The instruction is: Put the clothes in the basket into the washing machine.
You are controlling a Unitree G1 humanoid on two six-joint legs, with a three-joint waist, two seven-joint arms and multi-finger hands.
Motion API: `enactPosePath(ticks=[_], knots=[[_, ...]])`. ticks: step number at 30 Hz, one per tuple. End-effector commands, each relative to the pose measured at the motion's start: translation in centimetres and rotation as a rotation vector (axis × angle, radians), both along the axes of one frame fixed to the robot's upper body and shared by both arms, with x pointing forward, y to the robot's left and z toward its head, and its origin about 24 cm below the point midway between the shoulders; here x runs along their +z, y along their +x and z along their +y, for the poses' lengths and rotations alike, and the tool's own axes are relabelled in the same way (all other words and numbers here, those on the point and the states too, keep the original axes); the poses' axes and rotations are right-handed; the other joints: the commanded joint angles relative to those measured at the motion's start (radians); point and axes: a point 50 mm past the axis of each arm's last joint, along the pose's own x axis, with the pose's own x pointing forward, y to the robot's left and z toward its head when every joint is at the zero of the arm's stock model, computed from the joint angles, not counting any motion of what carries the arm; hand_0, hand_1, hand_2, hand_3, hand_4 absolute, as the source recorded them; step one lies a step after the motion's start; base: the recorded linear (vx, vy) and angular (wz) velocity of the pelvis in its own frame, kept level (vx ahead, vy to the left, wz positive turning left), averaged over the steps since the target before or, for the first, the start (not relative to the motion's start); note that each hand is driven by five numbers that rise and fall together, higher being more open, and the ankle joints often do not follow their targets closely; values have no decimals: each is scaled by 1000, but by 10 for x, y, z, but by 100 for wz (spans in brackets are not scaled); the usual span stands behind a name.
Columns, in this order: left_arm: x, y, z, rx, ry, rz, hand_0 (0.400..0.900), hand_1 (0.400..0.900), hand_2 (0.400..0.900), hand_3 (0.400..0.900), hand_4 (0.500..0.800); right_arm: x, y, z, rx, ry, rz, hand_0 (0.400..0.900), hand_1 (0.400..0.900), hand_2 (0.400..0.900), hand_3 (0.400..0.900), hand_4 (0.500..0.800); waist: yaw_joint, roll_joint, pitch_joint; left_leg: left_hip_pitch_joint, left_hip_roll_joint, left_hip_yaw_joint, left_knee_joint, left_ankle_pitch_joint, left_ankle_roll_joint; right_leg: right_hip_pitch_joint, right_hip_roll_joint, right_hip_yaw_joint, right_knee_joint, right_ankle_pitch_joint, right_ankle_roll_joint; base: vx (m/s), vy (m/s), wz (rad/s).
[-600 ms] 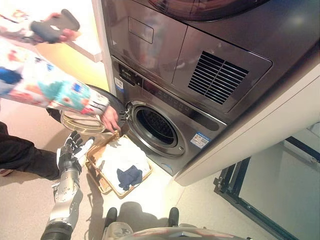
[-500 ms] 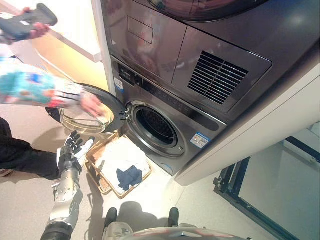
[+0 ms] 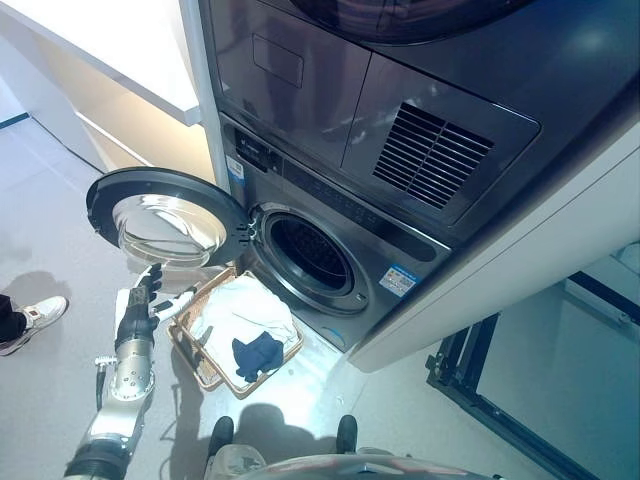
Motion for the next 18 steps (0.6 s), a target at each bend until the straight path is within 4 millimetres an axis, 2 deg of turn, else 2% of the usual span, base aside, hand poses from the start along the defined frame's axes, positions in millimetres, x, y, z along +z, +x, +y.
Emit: enactPosePath(ticks=[1, 4, 14, 18], knots=[[45, 54, -7, -167, 298, -123, 900, 900, 900, 900, 800, 11, 3, -19, 71, -119, 7, 900, 900, 900, 900, 800, -17, -13, 37, 1, -48, -7, 3, -42, 94, -29, 4, 15, 83, -20, 28, -84, 11, 3], [43, 68, -16, -249, 425, -76, 900, 900, 900, 900, 800, 15, 13, -25, 112, -148, -6, 900, 900, 900, 900, 800, -29, -10, 60, -38, -55, -12, 3, -29, 97, -66, 3, 17, 85, -8, 30, -69, 19, 3], [54, 96, -31, -288, 499, -109, 900, 900, 900, 900, 800, 33, 61, -46, 180, -249, -131, 900, 900, 900, 900, 800, -60, 7, 174, -164, -91, 10, 34, -11, 128, -210, -13, 68, 125, 25, 28, -86, 58, -9], [67, 109, -37, -297, 545, -150, 900, 900, 900, 900, 800, 41, 80, -52, 188, -287, -183, 900, 900, 900, 900, 800, -67, 13, 235, -221, -101, 14, 62, -10, 136, -272, -16, 82, 159, 23, 21, -103, 46, -4]])
